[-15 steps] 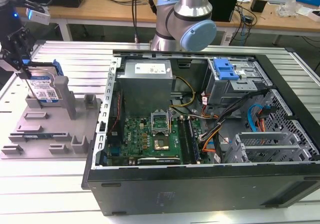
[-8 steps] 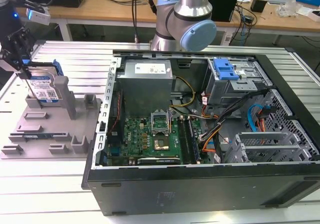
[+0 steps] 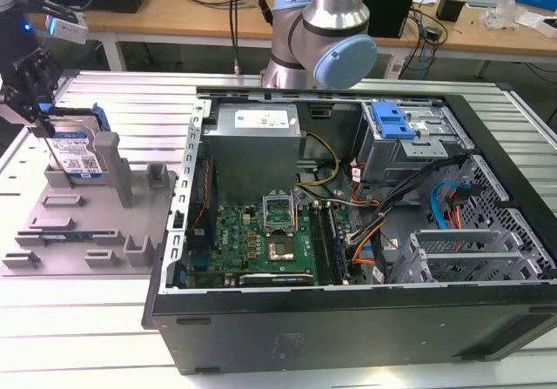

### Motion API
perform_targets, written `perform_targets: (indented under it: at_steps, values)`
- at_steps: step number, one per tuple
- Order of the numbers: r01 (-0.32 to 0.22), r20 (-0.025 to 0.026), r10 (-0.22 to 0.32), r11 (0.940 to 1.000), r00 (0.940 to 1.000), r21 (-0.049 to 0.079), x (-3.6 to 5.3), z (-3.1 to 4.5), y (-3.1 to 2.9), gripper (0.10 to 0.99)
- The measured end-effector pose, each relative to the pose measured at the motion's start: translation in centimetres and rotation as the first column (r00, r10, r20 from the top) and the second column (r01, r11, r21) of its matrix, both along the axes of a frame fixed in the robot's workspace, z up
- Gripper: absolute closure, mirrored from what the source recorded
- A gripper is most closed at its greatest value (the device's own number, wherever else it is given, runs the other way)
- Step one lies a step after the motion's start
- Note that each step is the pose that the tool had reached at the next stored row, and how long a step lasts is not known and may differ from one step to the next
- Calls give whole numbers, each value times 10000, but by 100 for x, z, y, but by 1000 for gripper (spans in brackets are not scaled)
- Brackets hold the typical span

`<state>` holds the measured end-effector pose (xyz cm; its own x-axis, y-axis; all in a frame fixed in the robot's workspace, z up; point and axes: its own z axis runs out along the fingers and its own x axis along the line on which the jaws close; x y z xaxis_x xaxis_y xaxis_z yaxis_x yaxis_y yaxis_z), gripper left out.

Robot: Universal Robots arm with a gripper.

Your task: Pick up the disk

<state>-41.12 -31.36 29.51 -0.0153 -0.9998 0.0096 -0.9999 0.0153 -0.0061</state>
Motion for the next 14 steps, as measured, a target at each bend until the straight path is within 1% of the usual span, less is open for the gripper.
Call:
perform_targets:
  at_steps: [2,4,8,11,14]
  values:
    - [7,-1,-7,10000,10000,0,0,-1,0,678]
    - [18,-1,-18,10000,10000,0,0,-1,0,722]
    - [27,0,-27,10000,10000,0,0,-4,0,722]
    - [26,0,-26,10000,10000,4,0,-4,-25,722]
    - [28,1,-28,10000,10000,12,0,-3,-33,722]
